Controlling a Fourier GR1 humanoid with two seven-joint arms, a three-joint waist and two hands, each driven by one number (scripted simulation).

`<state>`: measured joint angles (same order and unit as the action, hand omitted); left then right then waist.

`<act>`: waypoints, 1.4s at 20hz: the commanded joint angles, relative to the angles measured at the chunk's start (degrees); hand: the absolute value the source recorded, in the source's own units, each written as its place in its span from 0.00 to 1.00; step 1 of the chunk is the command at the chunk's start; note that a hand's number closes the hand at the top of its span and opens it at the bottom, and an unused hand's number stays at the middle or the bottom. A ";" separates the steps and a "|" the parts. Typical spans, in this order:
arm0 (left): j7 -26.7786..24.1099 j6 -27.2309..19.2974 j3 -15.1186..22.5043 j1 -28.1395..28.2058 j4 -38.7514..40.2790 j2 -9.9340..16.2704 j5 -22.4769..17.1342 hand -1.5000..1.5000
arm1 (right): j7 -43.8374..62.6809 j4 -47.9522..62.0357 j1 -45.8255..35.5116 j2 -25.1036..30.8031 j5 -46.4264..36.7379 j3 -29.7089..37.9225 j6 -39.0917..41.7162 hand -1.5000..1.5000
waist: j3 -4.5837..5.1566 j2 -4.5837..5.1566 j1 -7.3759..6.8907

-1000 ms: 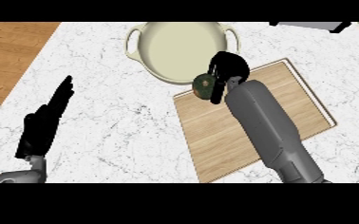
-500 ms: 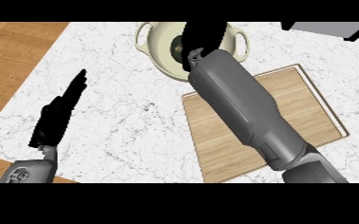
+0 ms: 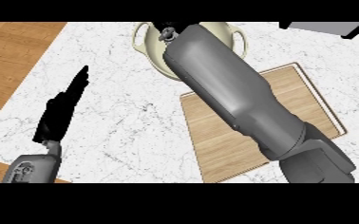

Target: Pick the squash from the tray and place it in the pot

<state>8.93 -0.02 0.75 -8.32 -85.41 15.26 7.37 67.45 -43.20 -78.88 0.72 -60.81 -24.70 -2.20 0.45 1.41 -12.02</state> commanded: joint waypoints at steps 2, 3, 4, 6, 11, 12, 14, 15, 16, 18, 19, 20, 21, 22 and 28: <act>-0.29 -0.26 -0.86 -0.75 0.70 0.39 -0.01 0.50 | 12.97 1.93 -4.00 -0.69 -1.59 -0.64 -8.73 1.00 | -0.05 0.32 0.86; 0.24 -0.59 -0.95 -0.45 1.08 0.03 -0.04 0.50 | 13.22 2.51 -4.09 -0.69 -2.24 -0.57 -9.88 1.00 | -0.07 0.38 1.22; -0.37 -0.44 -1.34 0.91 0.36 0.45 -0.27 0.50 | 12.27 4.02 -4.65 -0.69 -2.57 1.18 -10.80 1.00 | -0.14 0.31 1.80; -0.36 -0.27 -1.36 1.03 0.15 0.60 -0.29 0.50 | 12.93 3.86 -3.03 -0.69 -3.18 -0.73 -13.60 1.00 | -0.17 0.15 2.08; -0.28 -0.69 -2.18 0.82 0.02 0.58 -0.58 0.50 | 11.29 7.57 -5.63 -0.69 -2.49 1.22 -15.77 1.00 | -0.17 0.31 2.98; -0.18 -0.68 -2.68 0.39 1.88 0.90 -0.45 0.50 | 10.37 7.93 -5.69 -0.69 -2.63 2.34 -17.17 1.00 | -0.20 0.37 4.52; -2.82 0.31 -4.23 3.19 0.60 2.61 -1.34 0.50 | 9.90 9.55 -4.31 -0.69 -2.68 1.89 -18.30 1.00 | -0.20 -0.03 4.48; 0.42 -0.78 -3.66 1.57 0.55 1.26 -1.09 0.50 | 8.72 11.38 -5.28 -0.69 -2.68 2.80 -18.86 1.00 | -0.25 0.23 4.75; -0.66 -1.31 -4.19 1.01 1.20 1.21 -1.00 0.50 | 7.76 13.29 -5.04 -0.69 -3.49 3.61 -19.92 1.00 | -0.23 0.47 5.26; -1.83 -2.45 -4.06 1.91 2.09 0.56 -0.06 0.50 | 4.65 14.96 -6.62 -0.69 -2.77 6.28 -20.47 1.00 | -0.28 0.28 6.61; -0.28 -1.46 -3.48 1.45 0.34 0.29 -0.97 0.50 | 5.12 15.53 -4.78 -0.69 -2.64 5.53 -22.95 1.00 | -0.30 0.34 5.72; -0.28 -0.22 -4.61 1.51 0.04 1.67 -2.01 0.50 | 2.76 17.45 -3.32 -0.69 -3.01 6.29 -24.81 1.00 | -0.32 0.53 5.76; -1.16 -1.84 -3.30 2.29 0.28 0.35 -0.21 0.50 | 2.48 18.49 -4.85 -0.69 -2.19 7.07 -23.92 1.00 | -0.29 0.58 5.42; -3.74 -0.49 -4.98 4.57 0.91 2.06 -1.28 0.50 | 0.82 20.20 -5.32 -0.59 -3.20 8.57 -25.07 1.00 | -0.27 0.62 5.71; -1.95 -1.18 -4.22 4.18 -1.29 1.19 -0.81 0.50 | -5.06 28.97 -4.24 0.62 -3.38 10.78 -25.72 1.00 | -0.33 0.97 5.43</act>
<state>7.09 -1.13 -3.43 -4.80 -85.73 16.39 6.42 59.90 -19.28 -82.74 0.95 -63.96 -15.45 -25.01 0.13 2.16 -6.34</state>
